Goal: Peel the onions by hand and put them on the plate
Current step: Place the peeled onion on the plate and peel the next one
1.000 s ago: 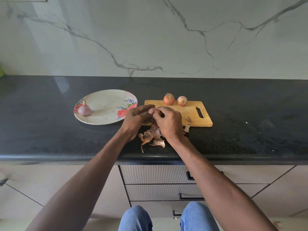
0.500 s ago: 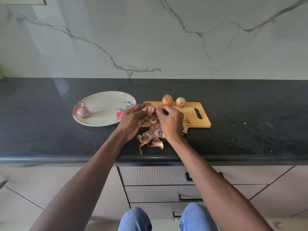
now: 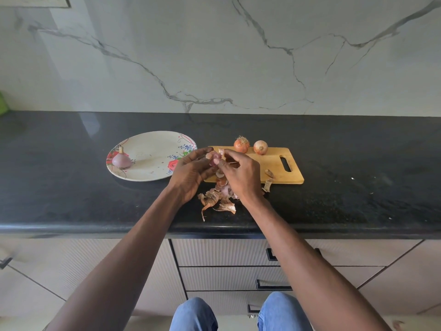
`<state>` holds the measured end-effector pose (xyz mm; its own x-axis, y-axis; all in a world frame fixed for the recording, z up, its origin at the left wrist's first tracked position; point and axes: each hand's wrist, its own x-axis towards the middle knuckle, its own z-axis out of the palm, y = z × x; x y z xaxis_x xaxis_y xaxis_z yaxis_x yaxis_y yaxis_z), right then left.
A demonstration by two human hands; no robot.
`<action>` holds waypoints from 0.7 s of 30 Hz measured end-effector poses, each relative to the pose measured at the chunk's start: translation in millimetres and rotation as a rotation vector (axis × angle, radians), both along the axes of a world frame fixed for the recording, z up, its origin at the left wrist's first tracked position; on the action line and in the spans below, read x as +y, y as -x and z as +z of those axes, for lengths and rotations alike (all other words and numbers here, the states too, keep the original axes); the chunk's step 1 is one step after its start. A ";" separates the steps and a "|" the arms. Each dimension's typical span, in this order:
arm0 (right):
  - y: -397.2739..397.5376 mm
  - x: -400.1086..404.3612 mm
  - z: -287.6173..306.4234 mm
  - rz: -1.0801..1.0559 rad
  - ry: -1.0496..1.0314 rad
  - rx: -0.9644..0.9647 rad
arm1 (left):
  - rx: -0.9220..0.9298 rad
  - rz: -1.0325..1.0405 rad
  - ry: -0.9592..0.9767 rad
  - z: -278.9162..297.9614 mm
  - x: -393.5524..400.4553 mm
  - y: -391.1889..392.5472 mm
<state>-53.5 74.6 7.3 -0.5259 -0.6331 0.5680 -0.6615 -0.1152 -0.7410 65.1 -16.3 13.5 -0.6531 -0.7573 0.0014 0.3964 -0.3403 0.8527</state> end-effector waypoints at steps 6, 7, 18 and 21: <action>0.5 -0.8 -3.7 0.018 0.006 0.017 | -0.086 0.036 0.095 -2.1 1.4 3.6; 0.1 -1.1 -4.7 0.012 0.006 0.009 | -0.108 0.043 0.121 -3.3 1.7 3.9; -5.5 -3.6 -7.3 -0.116 -0.017 0.155 | -0.235 0.068 0.324 -11.5 1.8 4.5; -3.9 -5.1 -9.0 -0.120 -0.009 0.163 | -0.232 0.073 0.333 -11.3 2.9 4.7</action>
